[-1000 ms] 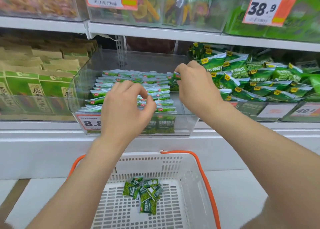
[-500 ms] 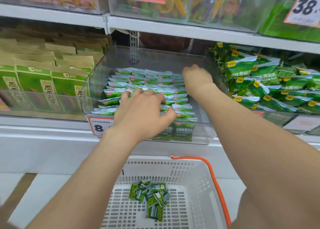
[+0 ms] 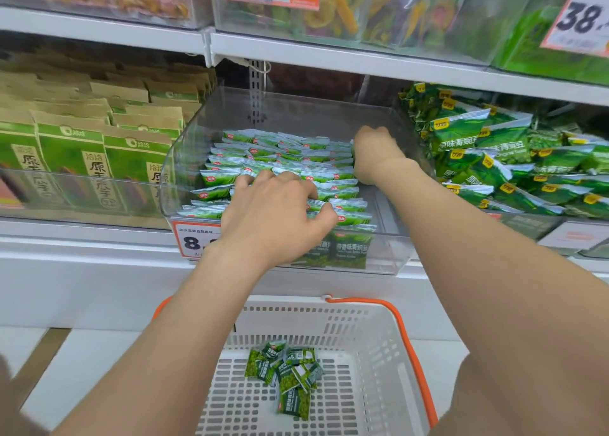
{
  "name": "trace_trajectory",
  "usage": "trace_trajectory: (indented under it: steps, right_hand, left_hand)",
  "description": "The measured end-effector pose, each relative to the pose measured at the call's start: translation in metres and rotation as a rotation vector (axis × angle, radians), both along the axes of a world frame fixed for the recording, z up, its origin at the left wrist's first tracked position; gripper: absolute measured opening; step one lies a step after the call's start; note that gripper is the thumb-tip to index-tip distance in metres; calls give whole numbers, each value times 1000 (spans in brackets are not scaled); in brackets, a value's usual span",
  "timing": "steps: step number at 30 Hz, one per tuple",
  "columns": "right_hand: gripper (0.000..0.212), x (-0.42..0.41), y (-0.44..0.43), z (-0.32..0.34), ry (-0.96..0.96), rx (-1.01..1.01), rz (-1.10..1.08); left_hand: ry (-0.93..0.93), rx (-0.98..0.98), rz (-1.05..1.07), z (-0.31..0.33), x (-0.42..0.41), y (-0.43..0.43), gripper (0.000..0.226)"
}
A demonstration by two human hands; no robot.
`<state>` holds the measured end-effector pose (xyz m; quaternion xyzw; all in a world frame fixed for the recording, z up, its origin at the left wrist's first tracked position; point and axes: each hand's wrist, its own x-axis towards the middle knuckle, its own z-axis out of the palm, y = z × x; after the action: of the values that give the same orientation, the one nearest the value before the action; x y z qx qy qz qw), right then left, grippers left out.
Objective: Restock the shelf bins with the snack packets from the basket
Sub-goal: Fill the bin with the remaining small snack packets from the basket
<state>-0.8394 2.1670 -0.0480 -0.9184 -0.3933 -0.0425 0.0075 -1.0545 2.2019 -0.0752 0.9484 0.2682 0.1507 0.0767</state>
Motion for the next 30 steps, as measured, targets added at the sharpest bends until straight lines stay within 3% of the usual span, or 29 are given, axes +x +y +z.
trace_trajectory:
  steps: [4, 7, 10, 15, 19, 22, 24, 26, 28, 30]
  right_hand:
    - [35, -15, -23, 17, 20, 83, 18]
    - [25, -39, -52, 24, -116, 273, 126]
    - [25, -77, -87, 36, -221, 275, 314]
    - [18, -129, -133, 40, -31, -35, 589]
    - [15, -142, -146, -7, 211, -405, 545]
    - [25, -147, -156, -46, 240, -643, 549]
    - [30, -150, -160, -65, 242, -739, 577]
    - [29, -152, -162, -74, 241, -794, 591]
    - [12, -154, -162, -78, 207, -815, 613]
    - [6, -153, -160, -86, 202, -824, 629]
  left_hand:
    - [-109, 18, 22, -1, -2, -4, 47]
    - [-204, 36, 23, -1, -5, -7, 40]
    - [-314, 103, -11, -4, -7, -7, 29]
    - [-694, 422, -110, -24, -10, -25, 13]
    - [-803, 369, -193, -60, -17, -55, 15]
    - [-696, 288, -241, -105, -23, -68, 21]
    - [-530, 204, -243, -140, -27, -71, 18]
    - [-240, 34, -255, -175, -30, -73, 14]
    - [123, -114, -242, -211, -35, -75, 15]
    - [381, -176, -255, -246, -40, -80, 19]
